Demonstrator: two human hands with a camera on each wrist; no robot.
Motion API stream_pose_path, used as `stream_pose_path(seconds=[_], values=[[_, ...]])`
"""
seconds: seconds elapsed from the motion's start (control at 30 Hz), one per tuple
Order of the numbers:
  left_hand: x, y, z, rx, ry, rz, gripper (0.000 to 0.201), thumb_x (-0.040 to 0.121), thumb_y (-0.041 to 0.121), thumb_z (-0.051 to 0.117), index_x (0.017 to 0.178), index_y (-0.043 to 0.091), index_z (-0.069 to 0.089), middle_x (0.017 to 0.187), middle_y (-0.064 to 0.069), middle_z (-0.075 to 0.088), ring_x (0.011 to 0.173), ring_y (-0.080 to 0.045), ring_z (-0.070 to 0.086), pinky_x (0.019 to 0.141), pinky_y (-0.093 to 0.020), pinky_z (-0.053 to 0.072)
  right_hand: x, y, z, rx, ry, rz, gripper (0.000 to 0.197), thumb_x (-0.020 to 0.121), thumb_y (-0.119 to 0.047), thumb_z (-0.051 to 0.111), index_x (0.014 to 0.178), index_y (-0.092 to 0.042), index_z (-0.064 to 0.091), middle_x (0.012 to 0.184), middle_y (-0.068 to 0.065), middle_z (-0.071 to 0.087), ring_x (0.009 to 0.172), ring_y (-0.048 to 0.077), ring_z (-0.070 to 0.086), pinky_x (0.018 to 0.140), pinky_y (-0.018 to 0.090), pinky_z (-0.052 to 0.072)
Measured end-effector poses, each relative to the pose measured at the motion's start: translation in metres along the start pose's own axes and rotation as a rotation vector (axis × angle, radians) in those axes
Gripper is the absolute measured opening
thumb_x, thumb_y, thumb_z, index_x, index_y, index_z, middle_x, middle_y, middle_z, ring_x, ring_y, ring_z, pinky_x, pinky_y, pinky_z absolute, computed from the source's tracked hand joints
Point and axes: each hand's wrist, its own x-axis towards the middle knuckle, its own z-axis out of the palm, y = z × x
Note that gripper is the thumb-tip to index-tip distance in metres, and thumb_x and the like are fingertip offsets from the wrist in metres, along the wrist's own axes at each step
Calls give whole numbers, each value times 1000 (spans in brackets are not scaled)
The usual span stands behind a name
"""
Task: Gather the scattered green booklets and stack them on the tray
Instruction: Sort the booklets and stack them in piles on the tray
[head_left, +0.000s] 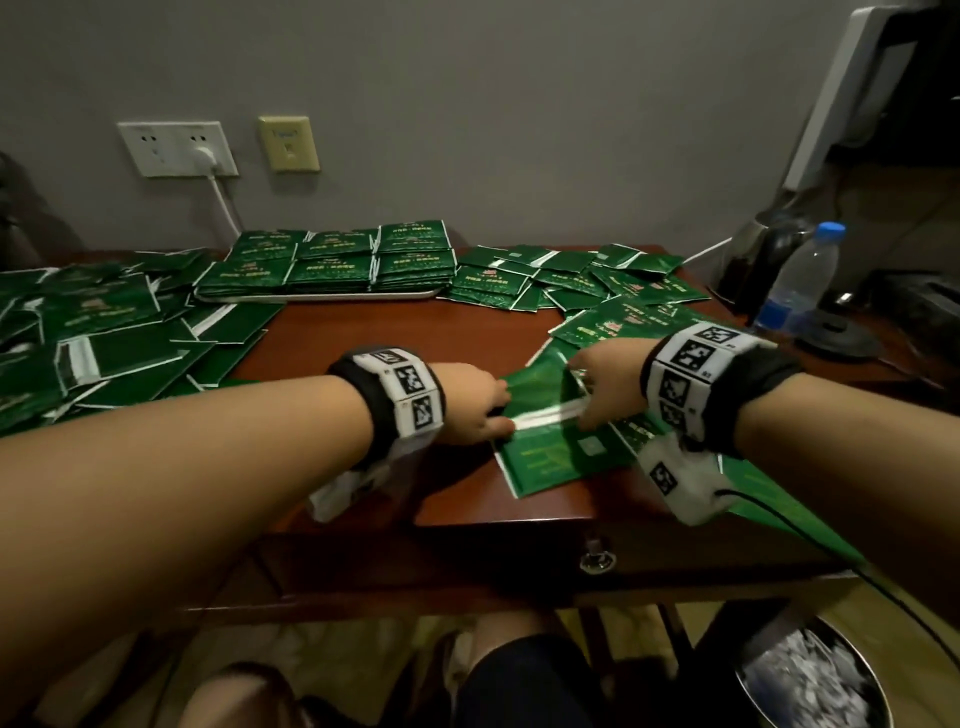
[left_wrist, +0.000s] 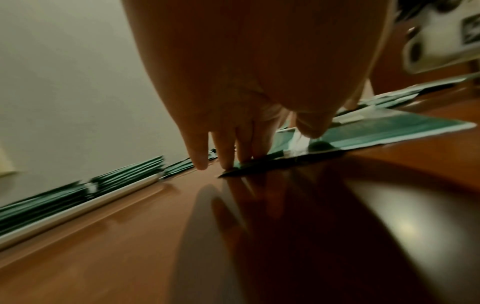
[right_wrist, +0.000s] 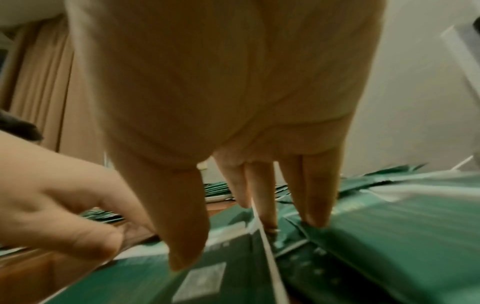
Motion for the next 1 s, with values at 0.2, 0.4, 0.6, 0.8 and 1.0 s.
stream_pose_path(seconds=[0.2, 0.4, 0.6, 0.8, 1.0], values=[[-47, -46, 3, 44, -114, -241, 76, 89, 72, 36, 114, 6, 63, 116, -13, 65, 104, -30, 61, 87, -40, 51, 4, -44, -4, 27, 113, -257, 75, 75, -46, 75, 141, -26, 44, 127, -5, 61, 112, 21, 58, 90, 31, 49], [-65, -41, 9, -32, -113, -397, 92, 56, 92, 53, 99, 11, 56, 89, -3, 65, 75, -23, 61, 65, -31, 51, 18, -71, -2, -54, 199, -293, 81, 67, -55, 77, 135, -24, 47, 122, 0, 58, 105, 23, 59, 85, 32, 51], [-55, -37, 18, -128, -79, -462, 109, 50, 96, 52, 116, 9, 52, 114, -11, 61, 102, -29, 59, 90, -39, 51, 34, -71, 1, 23, 181, -274, 39, 71, -38, 72, 103, -24, 55, 102, -2, 65, 89, 21, 61, 71, 28, 49], [-49, -42, 25, -136, -34, -524, 107, 57, 93, 51, 123, 9, 47, 124, -16, 50, 111, -31, 50, 93, -40, 43, 40, -72, -3, 37, 223, -279, 29, 77, -28, 66, 106, -27, 64, 93, -3, 67, 82, 19, 61, 65, 24, 44], [-46, -44, 24, -139, -45, -539, 110, 59, 91, 54, 129, 7, 46, 137, -20, 44, 125, -34, 44, 102, -41, 38, 53, -78, -6, -45, 261, -234, 22, 73, -46, 67, 82, -28, 57, 83, -4, 65, 74, 22, 59, 60, 25, 43]])
